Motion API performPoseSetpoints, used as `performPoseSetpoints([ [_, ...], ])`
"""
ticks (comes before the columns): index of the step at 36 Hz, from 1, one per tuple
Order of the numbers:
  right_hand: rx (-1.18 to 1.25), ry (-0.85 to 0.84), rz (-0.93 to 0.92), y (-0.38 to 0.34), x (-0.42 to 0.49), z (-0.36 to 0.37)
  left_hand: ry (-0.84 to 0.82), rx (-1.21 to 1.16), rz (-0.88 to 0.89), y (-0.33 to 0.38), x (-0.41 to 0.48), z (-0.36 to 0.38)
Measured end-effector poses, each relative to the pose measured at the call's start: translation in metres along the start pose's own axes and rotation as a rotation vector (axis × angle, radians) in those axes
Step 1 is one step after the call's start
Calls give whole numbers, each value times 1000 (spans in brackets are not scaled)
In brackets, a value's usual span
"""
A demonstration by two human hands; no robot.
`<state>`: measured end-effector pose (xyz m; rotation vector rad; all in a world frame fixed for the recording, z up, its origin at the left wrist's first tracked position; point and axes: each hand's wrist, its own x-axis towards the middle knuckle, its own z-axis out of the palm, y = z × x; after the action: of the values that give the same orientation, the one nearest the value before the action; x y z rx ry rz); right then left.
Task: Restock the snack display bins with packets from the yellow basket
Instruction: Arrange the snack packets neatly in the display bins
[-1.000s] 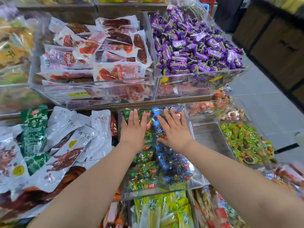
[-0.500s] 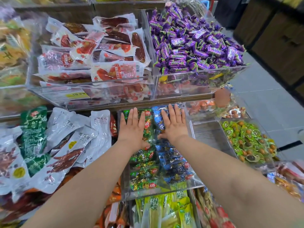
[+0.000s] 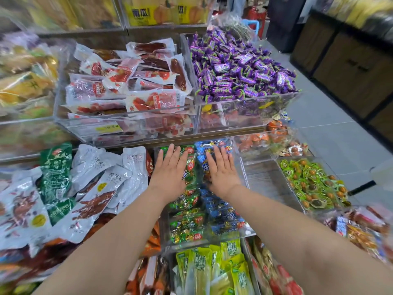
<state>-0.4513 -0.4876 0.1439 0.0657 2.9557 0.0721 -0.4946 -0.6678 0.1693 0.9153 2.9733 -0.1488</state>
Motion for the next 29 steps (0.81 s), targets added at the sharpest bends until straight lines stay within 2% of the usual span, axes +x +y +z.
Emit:
performPoseSetpoints([
  [3, 104, 66, -33, 2, -12, -4, 100, -102, 44, 3, -13, -9],
  [7, 394, 185, 5, 6, -39, -9, 267, -300, 174, 18, -39, -21],
  [9, 512, 246, 48, 8, -58, -10, 261, -440, 156, 33, -52, -21],
  [15, 897, 386, 292, 18, -148, 7, -85, -1146, -205, 100, -88, -2],
  [18, 1042, 383, 456, 24, -207, 35, -224, -1343, -299, 133, -113, 16],
  [20, 1125, 346, 594, 27, -250, 60, -280, -1327, -301, 151, -133, 31],
  [25, 1310, 117, 895, 25, -363, 135, -430, -1210, -297, 194, -194, 65],
  [29, 1528, -77, 1252, 18, -458, 189, -676, -1094, -304, 226, -242, 93],
])
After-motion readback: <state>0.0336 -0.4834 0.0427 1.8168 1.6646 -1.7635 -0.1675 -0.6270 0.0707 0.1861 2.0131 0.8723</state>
